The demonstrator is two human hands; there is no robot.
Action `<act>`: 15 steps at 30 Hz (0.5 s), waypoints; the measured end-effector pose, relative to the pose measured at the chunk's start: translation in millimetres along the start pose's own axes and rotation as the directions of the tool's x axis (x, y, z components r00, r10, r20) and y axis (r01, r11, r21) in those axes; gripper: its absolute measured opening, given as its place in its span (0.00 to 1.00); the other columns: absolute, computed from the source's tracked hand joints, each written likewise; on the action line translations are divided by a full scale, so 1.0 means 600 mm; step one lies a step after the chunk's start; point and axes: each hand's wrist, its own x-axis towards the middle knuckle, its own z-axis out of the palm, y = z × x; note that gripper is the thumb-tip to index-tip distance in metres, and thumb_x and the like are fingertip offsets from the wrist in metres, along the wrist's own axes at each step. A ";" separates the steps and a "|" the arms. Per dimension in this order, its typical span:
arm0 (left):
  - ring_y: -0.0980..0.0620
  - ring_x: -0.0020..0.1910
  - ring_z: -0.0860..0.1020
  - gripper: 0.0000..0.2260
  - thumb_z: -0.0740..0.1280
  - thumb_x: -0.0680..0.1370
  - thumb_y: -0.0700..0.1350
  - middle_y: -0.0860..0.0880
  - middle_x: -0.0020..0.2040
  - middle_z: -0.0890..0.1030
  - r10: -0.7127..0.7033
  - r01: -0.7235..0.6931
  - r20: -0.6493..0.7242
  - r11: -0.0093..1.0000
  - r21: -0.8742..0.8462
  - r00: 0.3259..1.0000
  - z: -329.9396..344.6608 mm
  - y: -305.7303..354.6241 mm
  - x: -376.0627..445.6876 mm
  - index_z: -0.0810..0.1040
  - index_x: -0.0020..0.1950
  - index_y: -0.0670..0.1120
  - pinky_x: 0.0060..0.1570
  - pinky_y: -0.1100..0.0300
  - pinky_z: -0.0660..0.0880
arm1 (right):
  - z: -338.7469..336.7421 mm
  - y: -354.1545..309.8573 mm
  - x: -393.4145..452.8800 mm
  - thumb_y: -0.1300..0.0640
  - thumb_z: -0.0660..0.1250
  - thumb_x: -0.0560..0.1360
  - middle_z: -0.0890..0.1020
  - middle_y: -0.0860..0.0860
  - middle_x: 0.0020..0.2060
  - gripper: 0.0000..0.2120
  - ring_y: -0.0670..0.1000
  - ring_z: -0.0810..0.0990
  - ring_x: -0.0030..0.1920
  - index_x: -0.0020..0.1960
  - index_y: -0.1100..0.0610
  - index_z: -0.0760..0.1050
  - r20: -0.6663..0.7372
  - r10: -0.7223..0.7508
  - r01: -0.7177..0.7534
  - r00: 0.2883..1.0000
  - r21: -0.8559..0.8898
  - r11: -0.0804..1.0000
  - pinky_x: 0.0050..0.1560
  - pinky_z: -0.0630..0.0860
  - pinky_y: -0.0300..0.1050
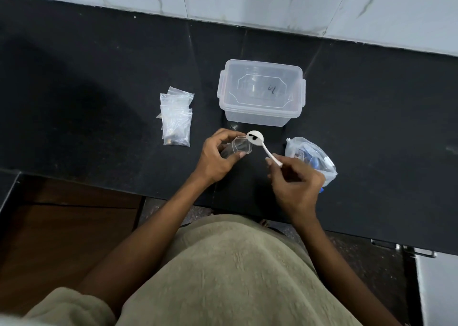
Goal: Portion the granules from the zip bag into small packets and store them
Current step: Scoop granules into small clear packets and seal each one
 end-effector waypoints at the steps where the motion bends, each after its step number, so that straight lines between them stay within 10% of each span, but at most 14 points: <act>1: 0.47 0.55 0.82 0.15 0.74 0.72 0.39 0.45 0.56 0.81 -0.005 0.005 -0.009 1.000 -0.019 1.000 0.001 0.001 0.001 0.82 0.57 0.49 0.54 0.54 0.81 | 0.000 0.006 -0.004 0.64 0.77 0.74 0.86 0.53 0.35 0.03 0.47 0.82 0.32 0.47 0.63 0.86 -0.016 -0.205 0.202 0.979 -0.107 0.973 0.36 0.78 0.39; 7: 0.46 0.57 0.83 0.15 0.74 0.73 0.39 0.42 0.57 0.83 -0.027 0.027 -0.010 0.999 -0.027 1.000 0.007 -0.008 0.001 0.82 0.59 0.38 0.57 0.56 0.80 | 0.015 0.048 -0.008 0.67 0.70 0.76 0.85 0.57 0.37 0.06 0.55 0.82 0.32 0.48 0.66 0.86 0.187 -0.497 0.530 0.848 -0.334 0.779 0.30 0.78 0.48; 15: 0.45 0.58 0.83 0.15 0.76 0.73 0.38 0.42 0.57 0.84 -0.093 0.088 -0.041 0.991 -0.103 0.995 0.006 -0.017 0.000 0.83 0.59 0.38 0.61 0.49 0.80 | 0.022 0.060 0.000 0.63 0.67 0.78 0.85 0.56 0.36 0.10 0.54 0.81 0.31 0.48 0.65 0.86 0.194 -0.533 0.566 0.824 -0.332 0.754 0.29 0.77 0.46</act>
